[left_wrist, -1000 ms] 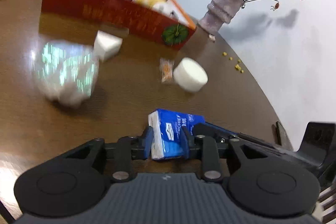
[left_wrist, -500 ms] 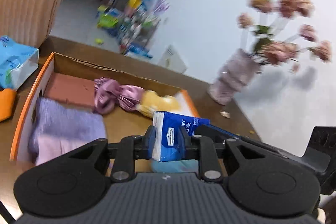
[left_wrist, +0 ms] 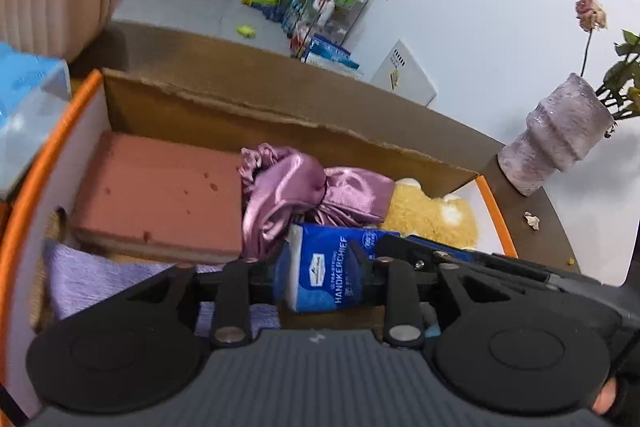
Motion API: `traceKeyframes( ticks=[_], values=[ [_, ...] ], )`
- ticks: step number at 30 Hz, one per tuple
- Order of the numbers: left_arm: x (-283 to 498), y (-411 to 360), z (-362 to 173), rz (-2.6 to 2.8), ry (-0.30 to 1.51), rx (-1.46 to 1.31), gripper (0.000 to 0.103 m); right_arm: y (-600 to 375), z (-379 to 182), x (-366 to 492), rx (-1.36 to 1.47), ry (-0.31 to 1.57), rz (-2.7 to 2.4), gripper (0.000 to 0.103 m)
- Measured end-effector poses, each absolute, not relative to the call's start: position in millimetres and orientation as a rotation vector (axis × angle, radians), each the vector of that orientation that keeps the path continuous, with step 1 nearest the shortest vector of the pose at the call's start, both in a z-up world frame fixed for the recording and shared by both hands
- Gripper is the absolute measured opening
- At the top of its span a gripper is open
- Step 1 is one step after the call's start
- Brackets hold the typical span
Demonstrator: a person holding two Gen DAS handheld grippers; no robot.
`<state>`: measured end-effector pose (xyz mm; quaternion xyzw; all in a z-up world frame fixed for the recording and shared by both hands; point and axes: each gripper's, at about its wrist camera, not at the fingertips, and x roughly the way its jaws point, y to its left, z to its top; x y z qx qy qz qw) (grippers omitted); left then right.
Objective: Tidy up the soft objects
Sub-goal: 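Carry the blue tissue pack into the box and open the left tool, then move the left tool back to the iridescent plastic bag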
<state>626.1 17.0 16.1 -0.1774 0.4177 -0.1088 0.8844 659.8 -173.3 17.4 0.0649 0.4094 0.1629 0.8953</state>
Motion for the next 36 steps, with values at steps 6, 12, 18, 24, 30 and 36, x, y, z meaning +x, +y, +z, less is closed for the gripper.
traceKeyframes(
  ticks=[6,12,18,24,30,36],
  values=[
    [596.4,15.0,50.5,-0.235,0.791,-0.280,0.042,-185.4,39.7,633.8,0.107,0.776,0.372,0.034],
    [530.5,2.2,97.7,-0.235,0.650,-0.166,0.048,-210.7,84.1,567.4,0.053,0.629,0.422,0.045],
    [440.1,-14.1,135.1,-0.241,0.508,-0.109,0.060,-258.2,117.2,479.3,0.024,0.437,0.494,0.059],
    [338.2,-33.8,137.6,-0.189,0.348,-0.063,0.083,-310.9,120.4,388.7,0.012,0.284,0.531,0.072],
    [273.8,-46.1,93.6,-0.153,0.353,-0.117,0.090,-363.5,68.0,311.4,0.026,0.279,0.522,0.080],
    [247.5,-53.9,52.2,-0.080,0.376,-0.110,0.095,-471.3,34.0,255.1,0.037,0.277,0.377,0.082]
  ],
)
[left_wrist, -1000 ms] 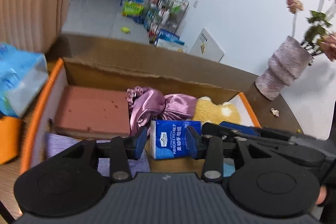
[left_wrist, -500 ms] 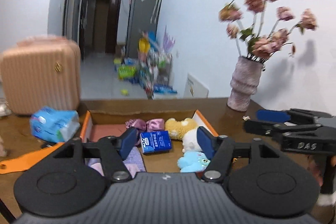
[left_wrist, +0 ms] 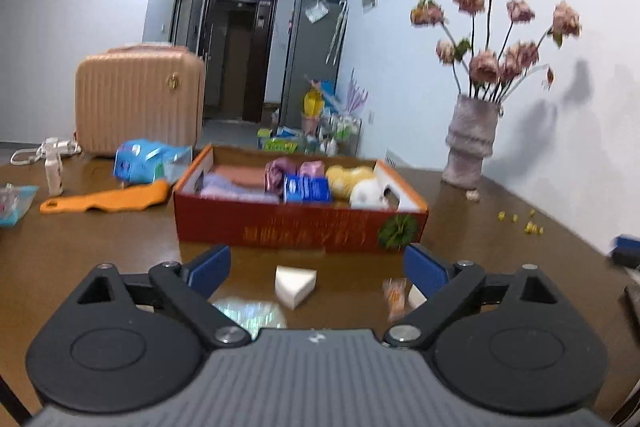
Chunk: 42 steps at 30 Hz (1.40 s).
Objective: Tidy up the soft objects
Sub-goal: 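Move the left tool back to the iridescent plastic bag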
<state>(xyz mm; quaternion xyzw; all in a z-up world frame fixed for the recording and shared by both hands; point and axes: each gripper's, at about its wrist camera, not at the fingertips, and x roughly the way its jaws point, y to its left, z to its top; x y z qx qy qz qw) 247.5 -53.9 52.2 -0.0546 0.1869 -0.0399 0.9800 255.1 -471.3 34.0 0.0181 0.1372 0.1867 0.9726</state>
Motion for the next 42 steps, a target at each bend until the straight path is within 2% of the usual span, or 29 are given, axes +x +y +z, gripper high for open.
traceKeyframes(
  ticks=[4,7,11,18,42],
  values=[
    [243.5,-49.9,43.9,-0.016,0.360,-0.110,0.095,-553.8,31.4,251.0,-0.017,0.254,0.158,0.085],
    [242.4,-46.0,42.9,0.007,0.349,-0.133,0.095,-607.9,27.9,260.5,0.051,0.237,0.038,0.085],
    [240.0,-41.6,42.9,0.029,0.349,-0.130,0.095,-638.8,14.5,277.2,0.077,0.264,-0.047,0.085],
    [235.4,-35.8,46.6,0.062,0.340,-0.128,0.096,-648.8,-13.6,292.6,0.086,0.296,-0.080,0.085],
    [230.1,-29.0,47.1,0.096,0.334,-0.130,0.096,-645.4,-12.7,292.7,0.054,0.304,-0.095,0.085]
  ],
)
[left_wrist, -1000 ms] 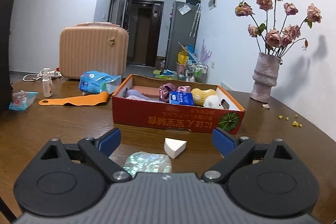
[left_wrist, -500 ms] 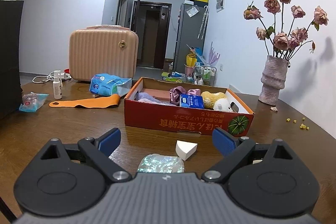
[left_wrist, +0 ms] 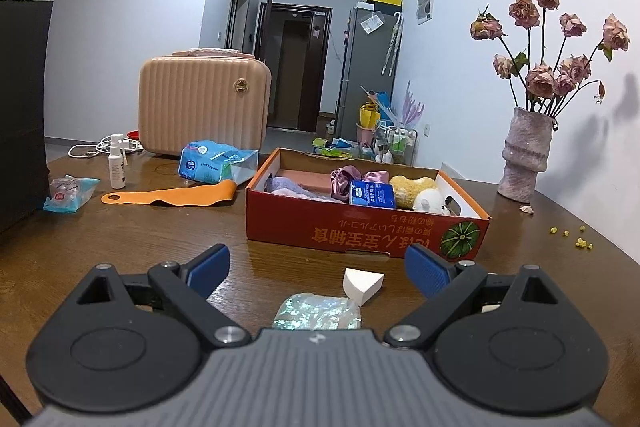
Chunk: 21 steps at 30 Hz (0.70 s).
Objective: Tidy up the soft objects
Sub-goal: 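Move the left tool back to the iridescent plastic bag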
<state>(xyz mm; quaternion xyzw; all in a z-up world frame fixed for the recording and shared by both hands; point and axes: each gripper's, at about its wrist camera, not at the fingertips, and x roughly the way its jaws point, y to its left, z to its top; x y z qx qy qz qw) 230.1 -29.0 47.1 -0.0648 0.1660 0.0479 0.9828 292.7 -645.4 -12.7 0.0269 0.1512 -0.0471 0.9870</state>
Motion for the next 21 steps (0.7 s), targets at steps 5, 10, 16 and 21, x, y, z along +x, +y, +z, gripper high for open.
traceKeyframes(
  ticks=[5,10,16,21],
  values=[
    [230.8,-26.2,45.4,0.104,0.337,-0.139,0.096,-644.2,-12.1,294.6,0.046,0.315,-0.092,0.085],
    [231.1,-22.5,44.8,0.110,0.340,-0.139,0.096,-640.7,-13.3,293.6,0.046,0.313,-0.095,0.085],
    [237.7,-15.1,41.0,0.113,0.363,-0.151,0.097,-591.6,18.6,284.9,0.010,0.260,-0.046,0.085],
    [246.0,-18.8,29.7,0.051,0.421,-0.135,0.098,-509.8,19.7,295.0,0.023,0.305,0.148,0.085]
  ],
)
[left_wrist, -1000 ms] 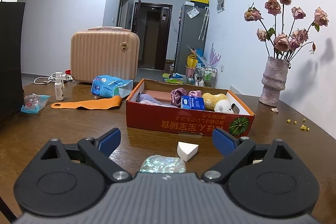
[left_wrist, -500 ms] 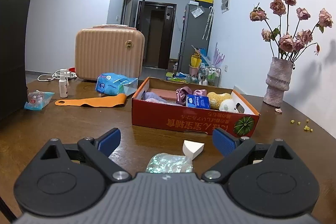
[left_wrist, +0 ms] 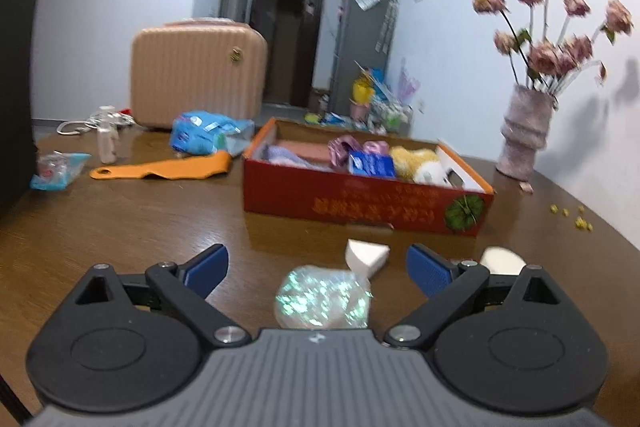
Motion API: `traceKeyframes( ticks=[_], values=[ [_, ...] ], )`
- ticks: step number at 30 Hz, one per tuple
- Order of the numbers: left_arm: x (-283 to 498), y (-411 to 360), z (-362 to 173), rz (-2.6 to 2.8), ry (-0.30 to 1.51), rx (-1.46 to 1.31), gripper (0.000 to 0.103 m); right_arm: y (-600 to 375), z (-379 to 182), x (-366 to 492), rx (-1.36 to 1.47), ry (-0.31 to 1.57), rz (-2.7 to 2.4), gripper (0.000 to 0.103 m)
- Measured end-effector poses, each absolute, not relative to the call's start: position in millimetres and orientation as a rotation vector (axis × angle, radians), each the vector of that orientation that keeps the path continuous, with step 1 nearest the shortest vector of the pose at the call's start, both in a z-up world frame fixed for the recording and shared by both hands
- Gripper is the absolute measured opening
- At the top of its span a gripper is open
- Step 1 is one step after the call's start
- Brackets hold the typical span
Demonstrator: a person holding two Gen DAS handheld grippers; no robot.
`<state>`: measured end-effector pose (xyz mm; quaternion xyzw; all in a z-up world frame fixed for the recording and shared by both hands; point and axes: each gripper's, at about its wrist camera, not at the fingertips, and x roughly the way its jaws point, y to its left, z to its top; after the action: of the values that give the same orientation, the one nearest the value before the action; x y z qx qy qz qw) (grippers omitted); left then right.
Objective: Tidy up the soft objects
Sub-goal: 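Move the left tool back to the iridescent plastic bag, then close the left tool on the iridescent plastic bag while the right tool grasps the white round sponge, then carry the plastic bag and white sponge into the box with both tools and release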
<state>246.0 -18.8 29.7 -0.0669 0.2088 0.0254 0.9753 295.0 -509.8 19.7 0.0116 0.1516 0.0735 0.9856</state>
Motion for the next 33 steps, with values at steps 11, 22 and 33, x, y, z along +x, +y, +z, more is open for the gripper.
traceKeyframes(
  ticks=[11,22,33],
  values=[
    [274.2,-8.5,3.4,0.005,0.504,-0.156,0.098,-353.6,-4.3,332.1,0.079,0.426,0.478,0.081],
    [301.7,-6.6,-8.9,-0.155,0.566,-0.123,0.097,-261.4,-13.4,327.2,0.064,0.483,0.533,0.066],
    [300.5,4.5,-24.0,-0.182,0.627,-0.156,0.054,-273.4,-21.2,363.7,-0.025,0.536,0.313,0.067]
  ],
)
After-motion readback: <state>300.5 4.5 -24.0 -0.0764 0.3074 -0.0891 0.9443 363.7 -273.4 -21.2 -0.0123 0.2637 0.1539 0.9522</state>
